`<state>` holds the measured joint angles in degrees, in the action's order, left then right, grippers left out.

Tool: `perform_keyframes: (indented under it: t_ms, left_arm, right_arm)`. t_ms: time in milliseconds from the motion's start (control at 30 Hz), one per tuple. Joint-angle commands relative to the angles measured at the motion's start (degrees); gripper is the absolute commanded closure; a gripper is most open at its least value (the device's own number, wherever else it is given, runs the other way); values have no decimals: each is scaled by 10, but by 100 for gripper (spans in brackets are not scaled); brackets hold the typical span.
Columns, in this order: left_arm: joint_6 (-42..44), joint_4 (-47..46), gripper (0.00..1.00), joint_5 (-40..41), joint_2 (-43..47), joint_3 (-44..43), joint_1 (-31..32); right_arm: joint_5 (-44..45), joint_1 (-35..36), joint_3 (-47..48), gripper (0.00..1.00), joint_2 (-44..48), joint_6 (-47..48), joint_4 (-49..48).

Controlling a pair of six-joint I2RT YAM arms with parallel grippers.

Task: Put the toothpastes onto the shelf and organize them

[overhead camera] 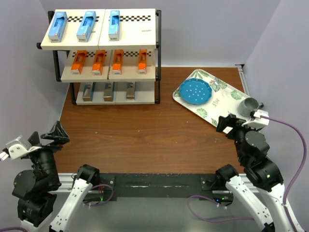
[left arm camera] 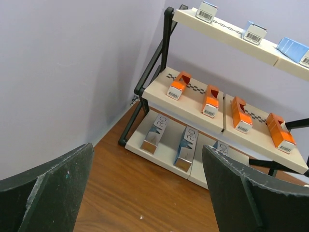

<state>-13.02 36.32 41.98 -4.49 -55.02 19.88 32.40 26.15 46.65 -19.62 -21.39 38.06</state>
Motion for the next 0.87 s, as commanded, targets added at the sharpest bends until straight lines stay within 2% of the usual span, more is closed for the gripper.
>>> perform_keyframes:
  t_ms: [0,833]
  left_arm:
    - [-10,20,0,21,3,-31,-5]
    - [-7,16,0,35,9,-53,-5]
  right_arm:
    - [20,1,-1,2,-11,-5,-43]
    - [23,2,19,2,-28,-19,-48]
